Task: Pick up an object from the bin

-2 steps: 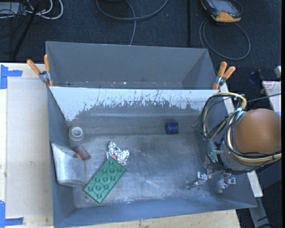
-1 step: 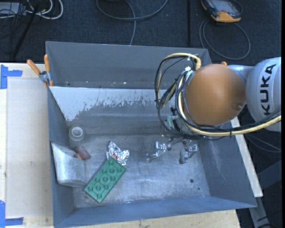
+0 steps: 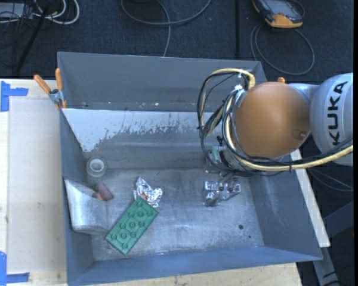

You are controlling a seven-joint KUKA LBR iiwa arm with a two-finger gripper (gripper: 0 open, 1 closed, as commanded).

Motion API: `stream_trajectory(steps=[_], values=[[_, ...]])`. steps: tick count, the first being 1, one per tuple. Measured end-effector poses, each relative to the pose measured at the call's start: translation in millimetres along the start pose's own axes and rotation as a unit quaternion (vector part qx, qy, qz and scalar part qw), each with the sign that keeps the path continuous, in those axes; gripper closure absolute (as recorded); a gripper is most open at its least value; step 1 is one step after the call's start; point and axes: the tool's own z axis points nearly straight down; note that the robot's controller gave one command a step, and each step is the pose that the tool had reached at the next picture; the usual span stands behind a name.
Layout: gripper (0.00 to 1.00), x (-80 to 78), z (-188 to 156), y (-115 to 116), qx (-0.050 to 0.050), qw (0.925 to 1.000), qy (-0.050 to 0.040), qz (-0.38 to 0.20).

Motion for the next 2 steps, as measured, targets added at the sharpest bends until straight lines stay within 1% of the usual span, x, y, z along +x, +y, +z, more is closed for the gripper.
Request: stream_trajectory(steps=[1, 2], values=[[0.0, 0.4, 0.1, 0.0, 0.0, 1.0, 0.0001, 0.001], [0.0, -73.1, 20.6, -10.5, 0.0, 0.9998, -0.002, 0.019]])
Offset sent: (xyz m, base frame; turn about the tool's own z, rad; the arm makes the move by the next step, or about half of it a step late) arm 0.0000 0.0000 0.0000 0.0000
